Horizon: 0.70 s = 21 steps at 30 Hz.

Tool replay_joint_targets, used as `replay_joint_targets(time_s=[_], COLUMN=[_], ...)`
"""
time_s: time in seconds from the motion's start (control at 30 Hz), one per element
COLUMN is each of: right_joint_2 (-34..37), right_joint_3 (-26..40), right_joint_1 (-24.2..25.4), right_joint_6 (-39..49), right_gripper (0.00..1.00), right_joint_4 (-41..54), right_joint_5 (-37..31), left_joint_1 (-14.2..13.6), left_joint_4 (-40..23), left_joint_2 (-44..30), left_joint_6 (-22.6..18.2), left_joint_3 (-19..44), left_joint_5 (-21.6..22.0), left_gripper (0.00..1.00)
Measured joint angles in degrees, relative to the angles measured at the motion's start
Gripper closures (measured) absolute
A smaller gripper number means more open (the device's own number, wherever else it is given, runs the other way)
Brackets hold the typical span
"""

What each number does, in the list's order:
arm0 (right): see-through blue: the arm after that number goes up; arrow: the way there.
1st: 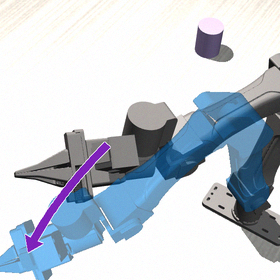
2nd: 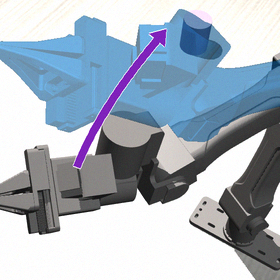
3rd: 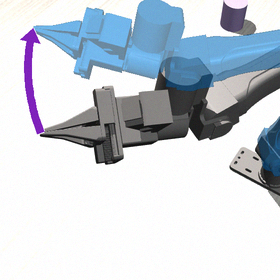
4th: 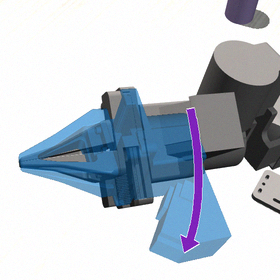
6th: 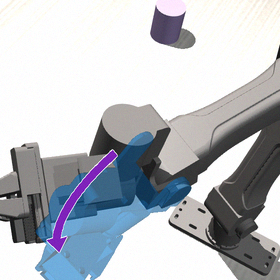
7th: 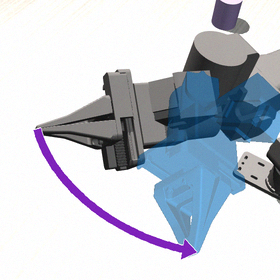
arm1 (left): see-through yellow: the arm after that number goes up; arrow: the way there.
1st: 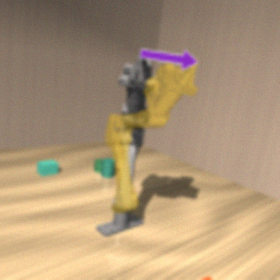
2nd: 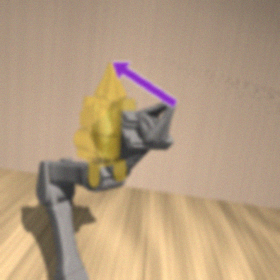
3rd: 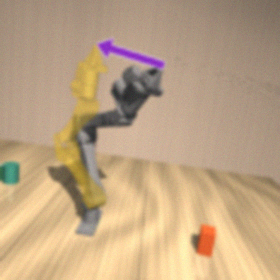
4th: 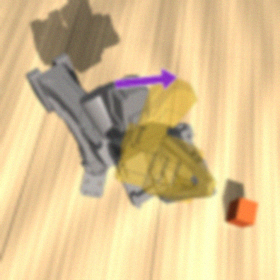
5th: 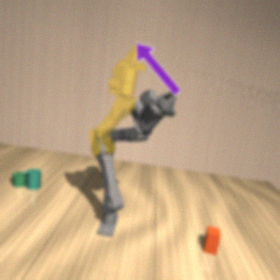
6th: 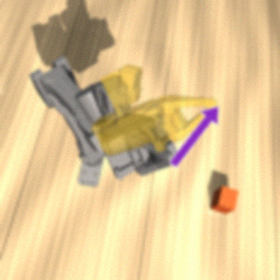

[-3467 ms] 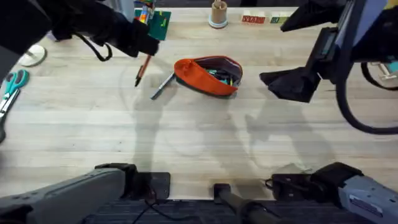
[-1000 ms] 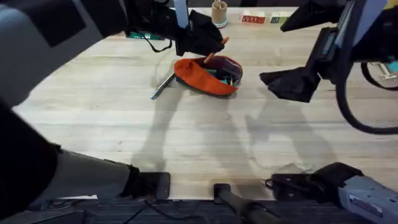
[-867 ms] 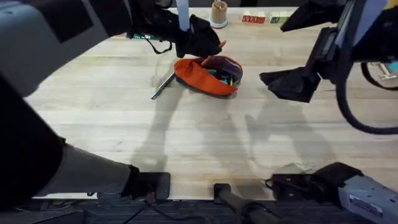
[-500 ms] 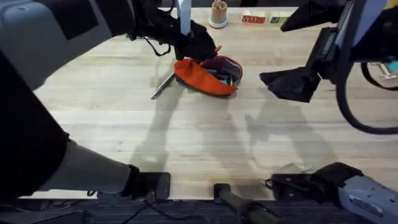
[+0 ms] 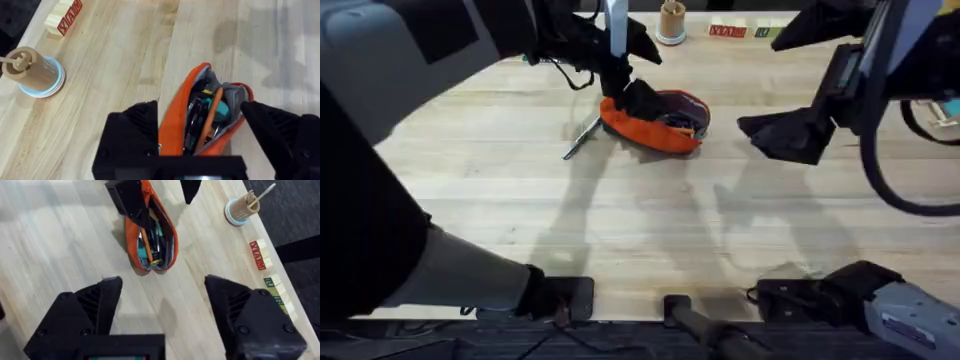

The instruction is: Unzip the bag, pick up the pens from the table one at a time and place them inside, then zip the bag closed.

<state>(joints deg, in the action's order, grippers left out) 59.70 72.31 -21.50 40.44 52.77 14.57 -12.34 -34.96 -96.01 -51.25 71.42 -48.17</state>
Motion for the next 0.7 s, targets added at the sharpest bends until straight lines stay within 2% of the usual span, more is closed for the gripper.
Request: replay_joint_targets(time_s=[0.2, 0.37, 0.47, 0.6, 0.7], right_joint_2=[0.0, 0.0, 0.0, 0.0, 0.0], right_joint_3=[0.0, 0.0, 0.0, 0.0, 0.0], right_joint_1=[0.0, 0.0, 0.0, 0.0, 0.0], right_joint_6=[0.0, 0.0, 0.0, 0.0, 0.0], right_gripper=[0.004, 0.004, 0.005, 0.004, 0.004], right_joint_4=[0.0, 0.0, 0.0, 0.0, 0.0], right_joint_5=[0.0, 0.0, 0.0, 0.0, 0.0], left_joint_1=[0.3, 1.9, 2.5, 2.6, 2.6], left_joint_4=[0.0, 0.0, -0.1, -1.0, -4.1], left_joint_2=[0.0, 1.0, 3.6, 8.6, 12.0], left_joint_6=[0.4, 2.7, 5.9, 11.8, 14.6], left_joint_3=[0.0, 0.3, 0.8, 1.5, 1.7], left_joint_5=[0.0, 1.5, 6.2, 16.0, 23.0], left_gripper=[0.008, 0.007, 0.007, 0.007, 0.007])
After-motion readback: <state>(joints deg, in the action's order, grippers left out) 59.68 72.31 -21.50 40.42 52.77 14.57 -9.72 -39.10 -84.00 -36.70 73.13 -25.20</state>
